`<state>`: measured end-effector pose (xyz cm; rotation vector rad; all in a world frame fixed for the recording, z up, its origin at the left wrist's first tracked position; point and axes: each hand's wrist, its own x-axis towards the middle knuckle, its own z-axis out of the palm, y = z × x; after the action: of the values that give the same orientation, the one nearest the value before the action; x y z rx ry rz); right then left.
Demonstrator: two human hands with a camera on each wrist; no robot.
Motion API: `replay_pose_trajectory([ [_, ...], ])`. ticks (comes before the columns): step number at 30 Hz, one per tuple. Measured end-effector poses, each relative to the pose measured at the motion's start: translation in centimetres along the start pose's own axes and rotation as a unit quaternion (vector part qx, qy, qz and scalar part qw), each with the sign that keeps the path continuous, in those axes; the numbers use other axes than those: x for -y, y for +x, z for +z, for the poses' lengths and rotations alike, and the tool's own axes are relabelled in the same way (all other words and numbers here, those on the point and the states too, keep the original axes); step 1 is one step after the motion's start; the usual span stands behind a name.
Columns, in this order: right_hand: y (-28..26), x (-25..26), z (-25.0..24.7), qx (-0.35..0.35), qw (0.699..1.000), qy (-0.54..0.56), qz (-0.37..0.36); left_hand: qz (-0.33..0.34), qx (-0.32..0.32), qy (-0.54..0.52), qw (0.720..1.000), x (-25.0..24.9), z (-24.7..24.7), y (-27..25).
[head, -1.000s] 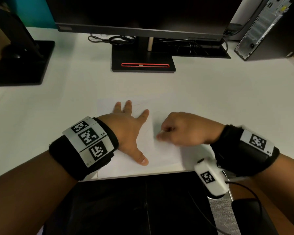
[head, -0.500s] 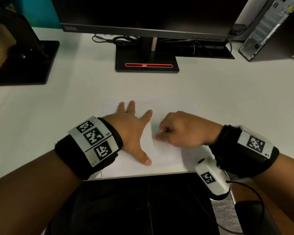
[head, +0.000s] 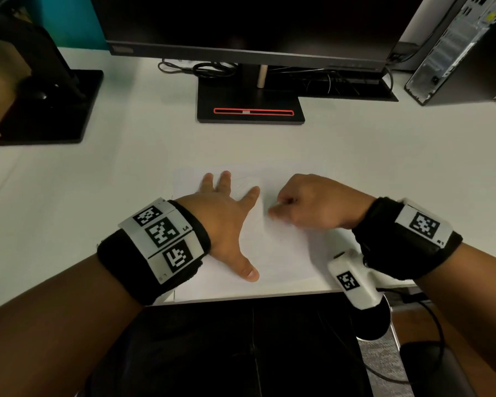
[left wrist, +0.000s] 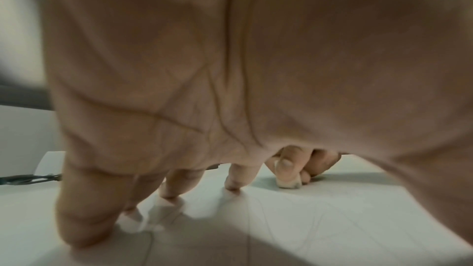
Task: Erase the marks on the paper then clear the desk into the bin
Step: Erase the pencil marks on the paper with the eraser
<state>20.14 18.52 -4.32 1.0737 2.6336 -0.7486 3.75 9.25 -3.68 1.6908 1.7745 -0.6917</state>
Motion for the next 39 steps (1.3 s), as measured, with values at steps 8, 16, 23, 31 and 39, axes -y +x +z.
replay_pose_trajectory([
  [8,0.2,0.6,0.3,0.015,1.0,0.015,-0.015,0.001,-0.003,-0.001,1.0,0.2,0.2,0.2],
  [16,0.2,1.7,0.9,0.027,0.999,-0.002,-0.037,0.002,-0.007,0.0,1.0,0.1,0.2,0.1],
  [23,0.1,2.5,1.2,0.045,0.997,-0.011,-0.062,0.003,-0.007,0.003,1.0,0.1,0.1,0.2],
  [31,0.2,2.8,1.0,0.042,0.997,0.001,-0.073,0.001,-0.001,0.0,1.0,0.1,0.1,0.1],
  [39,0.3,2.0,1.1,0.046,0.997,0.005,-0.053,0.004,-0.006,-0.004,1.0,0.2,0.2,0.1],
])
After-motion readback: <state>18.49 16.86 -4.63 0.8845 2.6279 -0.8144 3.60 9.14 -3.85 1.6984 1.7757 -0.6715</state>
